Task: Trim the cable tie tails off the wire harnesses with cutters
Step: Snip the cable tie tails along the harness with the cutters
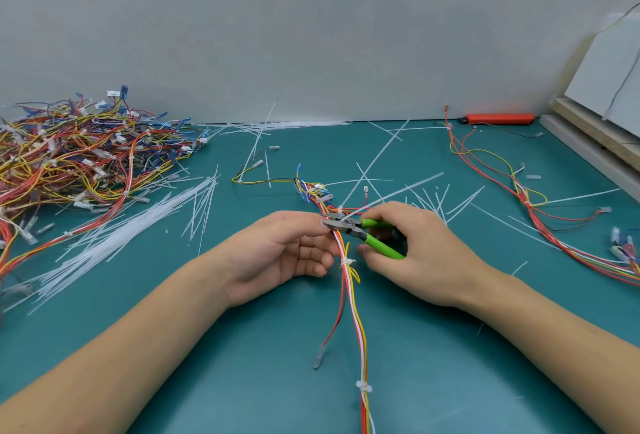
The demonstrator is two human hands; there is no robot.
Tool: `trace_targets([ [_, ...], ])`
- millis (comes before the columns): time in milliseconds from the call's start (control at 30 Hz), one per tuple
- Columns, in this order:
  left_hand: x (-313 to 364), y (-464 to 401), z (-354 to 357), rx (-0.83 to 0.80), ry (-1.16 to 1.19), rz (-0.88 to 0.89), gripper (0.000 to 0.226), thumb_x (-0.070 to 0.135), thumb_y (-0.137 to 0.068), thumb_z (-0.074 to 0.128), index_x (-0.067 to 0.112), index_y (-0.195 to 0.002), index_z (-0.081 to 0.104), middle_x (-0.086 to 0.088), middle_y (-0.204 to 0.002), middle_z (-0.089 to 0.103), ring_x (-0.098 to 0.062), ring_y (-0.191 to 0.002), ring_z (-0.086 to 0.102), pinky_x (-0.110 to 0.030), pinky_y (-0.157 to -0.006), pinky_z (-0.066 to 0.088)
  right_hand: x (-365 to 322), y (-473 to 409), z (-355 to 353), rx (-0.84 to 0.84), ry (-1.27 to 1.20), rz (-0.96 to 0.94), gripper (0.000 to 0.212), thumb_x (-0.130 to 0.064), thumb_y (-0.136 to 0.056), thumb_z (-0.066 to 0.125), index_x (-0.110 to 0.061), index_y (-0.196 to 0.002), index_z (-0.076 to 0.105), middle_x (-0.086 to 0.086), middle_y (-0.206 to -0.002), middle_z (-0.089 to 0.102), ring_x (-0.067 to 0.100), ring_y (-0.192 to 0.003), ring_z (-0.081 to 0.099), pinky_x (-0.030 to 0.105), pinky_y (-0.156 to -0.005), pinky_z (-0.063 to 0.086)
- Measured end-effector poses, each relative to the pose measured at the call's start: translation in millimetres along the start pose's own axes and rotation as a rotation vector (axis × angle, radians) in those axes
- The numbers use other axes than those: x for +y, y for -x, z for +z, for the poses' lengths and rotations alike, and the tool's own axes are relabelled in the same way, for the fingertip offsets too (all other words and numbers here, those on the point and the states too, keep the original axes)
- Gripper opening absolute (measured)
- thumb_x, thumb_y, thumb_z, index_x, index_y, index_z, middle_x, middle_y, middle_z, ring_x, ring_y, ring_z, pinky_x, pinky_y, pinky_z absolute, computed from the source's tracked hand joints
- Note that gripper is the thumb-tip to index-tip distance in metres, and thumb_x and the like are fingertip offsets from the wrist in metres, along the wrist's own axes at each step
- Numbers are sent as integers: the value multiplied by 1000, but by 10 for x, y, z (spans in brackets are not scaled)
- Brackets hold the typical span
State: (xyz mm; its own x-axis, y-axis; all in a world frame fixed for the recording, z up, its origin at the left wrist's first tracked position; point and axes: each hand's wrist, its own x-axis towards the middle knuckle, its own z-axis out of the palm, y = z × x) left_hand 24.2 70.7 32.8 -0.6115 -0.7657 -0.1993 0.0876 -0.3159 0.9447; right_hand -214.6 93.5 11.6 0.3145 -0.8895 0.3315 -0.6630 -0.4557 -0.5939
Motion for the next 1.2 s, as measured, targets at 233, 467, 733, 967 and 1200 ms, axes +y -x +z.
trace_targets([
  [233,-3,-9,9,5,-5,2,17,23,-91,65,11,-90,76,-10,-82,70,-17,-67,63,-25,-63,55,-5,2,-17,-14,13,3,29,-32,-88,75,-31,-115,67,-15,-101,66,4,-97,62,17,-86,48],
  [467,-6,-2,7,1,-17,2,17,23,-91,64,11,-89,76,-10,-82,70,-17,-68,63,-25,-63,55,-19,1,-41,-7,11,10,20,-27,-87,77,-33,-103,67,-16,-91,66,2,-86,61,13,-77,44],
  [733,-6,-4,0,5,10,-5,16,21,-88,63,10,-91,74,-12,-82,70,-19,-67,64,-26,-63,56,5,14,-10,10,32,28,20,-38,-85,69,-28,-73,57,-7,-60,53,15,-56,44,35,-55,42],
  [967,5,-5,17,20,-7,-7,17,23,-90,64,13,-85,77,-9,-81,71,-17,-68,65,-25,-63,56,-27,1,-6,12,15,19,12,-31,-88,75,-31,-96,66,-10,-82,64,11,-78,61,38,-75,53],
  [1200,4,-6,17,17,-8,-10,16,25,-90,66,13,-87,77,-9,-82,70,-17,-69,65,-25,-64,56,-34,15,-27,-3,56,13,25,-34,-90,76,-29,-113,67,-12,-98,65,10,-92,62,36,-87,52],
])
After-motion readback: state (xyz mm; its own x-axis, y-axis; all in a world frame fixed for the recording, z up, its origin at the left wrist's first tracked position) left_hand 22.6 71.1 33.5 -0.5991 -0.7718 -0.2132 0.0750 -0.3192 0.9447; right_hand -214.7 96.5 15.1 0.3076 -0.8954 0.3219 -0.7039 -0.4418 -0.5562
